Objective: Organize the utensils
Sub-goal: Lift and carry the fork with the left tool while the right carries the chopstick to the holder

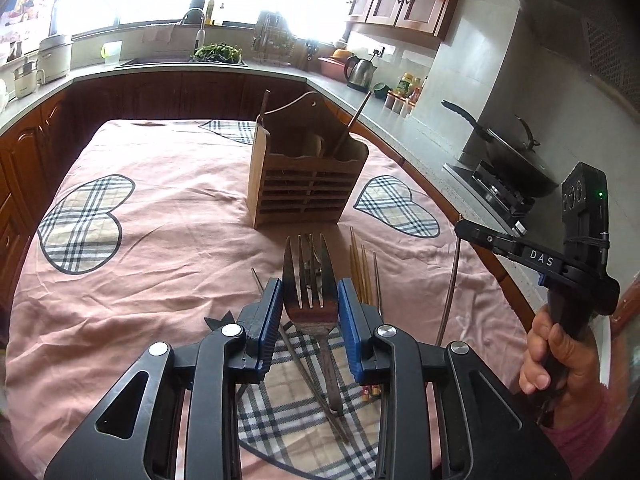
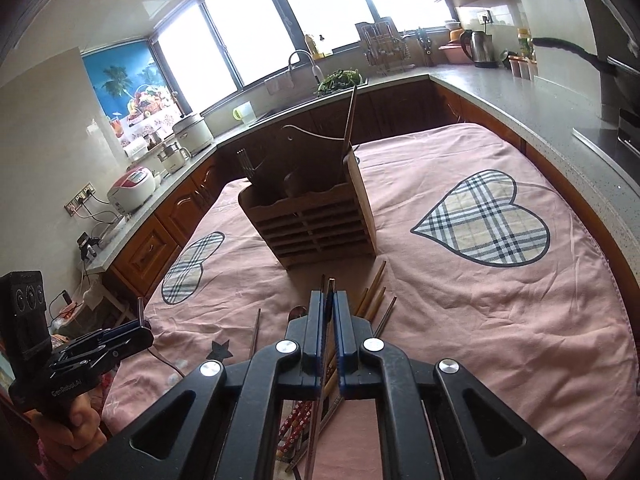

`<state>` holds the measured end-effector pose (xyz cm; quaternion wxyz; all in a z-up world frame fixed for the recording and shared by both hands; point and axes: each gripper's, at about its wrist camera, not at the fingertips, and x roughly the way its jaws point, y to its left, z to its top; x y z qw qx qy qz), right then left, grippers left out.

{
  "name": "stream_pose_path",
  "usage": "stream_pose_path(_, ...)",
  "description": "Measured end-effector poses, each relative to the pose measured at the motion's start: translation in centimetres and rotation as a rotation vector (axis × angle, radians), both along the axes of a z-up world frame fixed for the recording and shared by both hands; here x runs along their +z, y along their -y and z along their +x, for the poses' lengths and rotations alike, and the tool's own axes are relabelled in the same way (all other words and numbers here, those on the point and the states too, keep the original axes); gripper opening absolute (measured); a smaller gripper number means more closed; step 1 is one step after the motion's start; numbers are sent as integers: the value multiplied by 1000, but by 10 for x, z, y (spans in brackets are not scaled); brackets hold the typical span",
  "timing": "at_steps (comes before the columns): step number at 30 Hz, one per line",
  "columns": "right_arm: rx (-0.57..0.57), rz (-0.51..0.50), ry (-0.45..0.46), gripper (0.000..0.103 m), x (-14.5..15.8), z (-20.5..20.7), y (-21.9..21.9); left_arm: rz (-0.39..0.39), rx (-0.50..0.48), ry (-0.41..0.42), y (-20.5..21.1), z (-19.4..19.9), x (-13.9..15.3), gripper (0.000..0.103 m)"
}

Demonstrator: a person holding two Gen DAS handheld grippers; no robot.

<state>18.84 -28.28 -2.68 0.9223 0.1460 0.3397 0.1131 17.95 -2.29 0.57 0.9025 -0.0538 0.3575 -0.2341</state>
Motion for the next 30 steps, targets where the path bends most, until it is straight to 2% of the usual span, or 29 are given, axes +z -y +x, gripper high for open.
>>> stream_pose_path(16, -29, 18, 187, 4, 40, -14, 0, -104, 87, 135, -22, 1, 38, 26)
stream_pose_path(30, -30, 22, 245, 4, 61, 8, 2, -129, 134, 194, -24, 30, 61, 26)
